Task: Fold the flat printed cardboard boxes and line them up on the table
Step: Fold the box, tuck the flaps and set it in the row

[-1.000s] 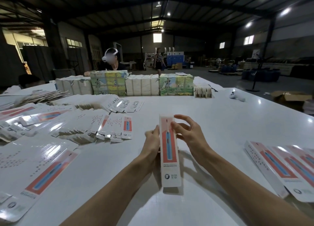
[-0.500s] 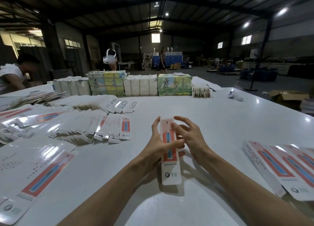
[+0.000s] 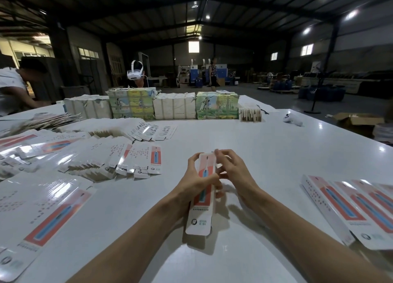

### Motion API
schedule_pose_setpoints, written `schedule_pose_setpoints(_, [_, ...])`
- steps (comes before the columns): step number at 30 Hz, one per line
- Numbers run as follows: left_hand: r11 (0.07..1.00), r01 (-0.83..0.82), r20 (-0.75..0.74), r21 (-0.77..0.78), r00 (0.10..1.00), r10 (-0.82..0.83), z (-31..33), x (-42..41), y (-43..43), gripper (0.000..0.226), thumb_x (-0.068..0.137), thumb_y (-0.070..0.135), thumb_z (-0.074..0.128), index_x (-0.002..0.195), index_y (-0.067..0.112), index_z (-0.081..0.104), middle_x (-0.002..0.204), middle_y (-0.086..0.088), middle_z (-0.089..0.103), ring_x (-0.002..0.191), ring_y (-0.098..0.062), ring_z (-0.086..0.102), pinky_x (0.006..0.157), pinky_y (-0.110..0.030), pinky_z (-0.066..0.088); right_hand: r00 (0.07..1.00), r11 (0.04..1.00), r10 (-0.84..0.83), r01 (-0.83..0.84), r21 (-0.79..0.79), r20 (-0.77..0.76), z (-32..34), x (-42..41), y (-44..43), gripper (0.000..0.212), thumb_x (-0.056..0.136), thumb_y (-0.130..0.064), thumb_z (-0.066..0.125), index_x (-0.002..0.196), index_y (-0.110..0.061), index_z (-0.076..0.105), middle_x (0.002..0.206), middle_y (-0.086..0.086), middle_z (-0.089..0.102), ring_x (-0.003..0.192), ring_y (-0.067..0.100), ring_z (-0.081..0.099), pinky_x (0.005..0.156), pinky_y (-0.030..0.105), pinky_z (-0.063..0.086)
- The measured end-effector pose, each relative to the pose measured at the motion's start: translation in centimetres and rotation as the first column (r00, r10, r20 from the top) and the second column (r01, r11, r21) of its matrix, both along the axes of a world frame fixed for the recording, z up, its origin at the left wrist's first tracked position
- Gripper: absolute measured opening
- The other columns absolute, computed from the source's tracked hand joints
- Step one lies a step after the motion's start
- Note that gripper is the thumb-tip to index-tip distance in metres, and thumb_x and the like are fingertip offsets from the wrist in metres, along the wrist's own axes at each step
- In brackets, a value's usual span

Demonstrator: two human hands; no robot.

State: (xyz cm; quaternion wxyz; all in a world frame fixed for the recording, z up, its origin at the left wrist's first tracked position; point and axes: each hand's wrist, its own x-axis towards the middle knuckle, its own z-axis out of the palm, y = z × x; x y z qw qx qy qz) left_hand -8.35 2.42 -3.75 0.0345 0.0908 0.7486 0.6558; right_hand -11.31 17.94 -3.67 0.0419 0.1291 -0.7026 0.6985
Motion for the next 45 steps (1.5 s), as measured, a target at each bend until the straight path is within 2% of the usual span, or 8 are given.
schedule_pose_setpoints(4, [0.997,0.072,0.022,-0.004,0.997,-0.072,0.4,0.6,0.0,0.099,0.075,0.019,0.084,0.150,0.042,0.023,0.129,-0.013,0.056,0.097,-0.031,0.077,0.073,-0.031,0.063,0.990,0.990,-0.136,0.137,-0.034,0.043,0.4,-0.9,0.7,0.027,0.110,-0.036,0.051,0.128,-0.019,0.058,0.106,0.009,0.073,0.082,0.019,0.072,0.076,0.034,0.062])
schedule_pose_setpoints(9, [0.990,0.120,-0.010,-0.072,0.993,-0.121,0.6,1.2,0.4,0.097,0.069,0.023,0.083,0.147,0.038,0.028,0.130,-0.014,0.057,0.108,-0.036,0.073,0.089,-0.046,0.064,0.997,0.998,-0.040,0.043,-0.043,0.059,0.5,-0.9,1.9,0.021,0.107,-0.014,0.055,0.117,-0.007,0.072,0.105,0.015,0.076,0.098,0.031,0.074,0.078,0.038,0.064])
schedule_pose_setpoints(15, [0.989,0.111,-0.060,-0.096,0.991,-0.117,0.6,1.0,0.2,0.097,0.066,0.027,0.084,0.146,0.037,0.029,0.122,-0.011,0.060,0.096,-0.030,0.076,0.074,-0.029,0.062,0.997,0.995,0.037,-0.031,-0.094,0.071,0.9,-1.1,2.4,0.019,0.104,-0.013,0.062,0.115,-0.003,0.074,0.101,0.017,0.079,0.092,0.030,0.077,0.075,0.032,0.063])
schedule_pose_setpoints(20, [0.985,0.140,-0.038,-0.097,0.989,-0.144,0.3,0.8,0.2,0.092,0.071,0.027,0.081,0.145,0.039,0.028,0.118,-0.009,0.060,0.086,-0.017,0.079,0.068,-0.023,0.060,0.998,0.999,-0.030,0.031,0.029,-0.052,1.2,-0.7,2.5,0.019,0.102,0.000,0.058,0.105,-0.006,0.076,0.093,0.014,0.079,0.086,0.033,0.079,0.073,0.045,0.066])
schedule_pose_setpoints(29, [0.985,0.128,-0.033,-0.119,0.991,-0.133,0.3,0.7,0.2,0.093,0.074,0.026,0.080,0.147,0.039,0.024,0.118,-0.008,0.058,0.080,-0.018,0.079,0.064,-0.021,0.059,0.992,0.991,0.083,-0.073,-0.108,0.092,1.9,-0.3,2.4,0.032,0.105,-0.031,0.062,0.108,-0.003,0.078,0.104,0.013,0.079,0.096,0.029,0.078,0.073,0.035,0.063])
schedule_pose_setpoints(37, [0.980,0.131,-0.014,-0.147,0.991,-0.135,-0.1,0.4,0.3,0.098,0.084,0.010,0.084,0.144,0.048,0.017,0.124,-0.011,0.053,0.082,-0.028,0.079,0.070,-0.029,0.063,0.982,0.986,0.047,-0.017,-0.163,0.184,2.2,-0.2,2.4,0.016,0.099,-0.010,0.069,0.105,0.002,0.078,0.100,0.019,0.078,0.085,0.028,0.079,0.064,0.033,0.062])
schedule_pose_setpoints(42, [0.978,0.110,-0.092,-0.178,0.988,-0.127,-0.1,0.6,0.2,0.104,0.080,0.016,0.087,0.144,0.053,0.014,0.119,0.005,0.048,0.087,-0.011,0.077,0.066,-0.020,0.060,0.977,0.986,0.022,0.014,-0.168,0.213,2.4,-0.1,2.5,0.016,0.100,-0.007,0.066,0.102,0.003,0.079,0.101,0.020,0.078,0.087,0.030,0.078,0.064,0.035,0.063])
schedule_pose_setpoints(45, [0.977,0.107,-0.087,-0.183,0.988,-0.124,0.1,0.7,0.3,0.107,0.073,0.024,0.086,0.148,0.053,0.015,0.121,0.007,0.048,0.092,-0.026,0.075,0.069,-0.022,0.060,0.974,0.988,0.016,0.020,-0.156,0.225,2.5,-0.1,2.6,0.017,0.100,-0.006,0.065,0.102,0.004,0.079,0.101,0.020,0.078,0.090,0.032,0.077,0.066,0.037,0.063])
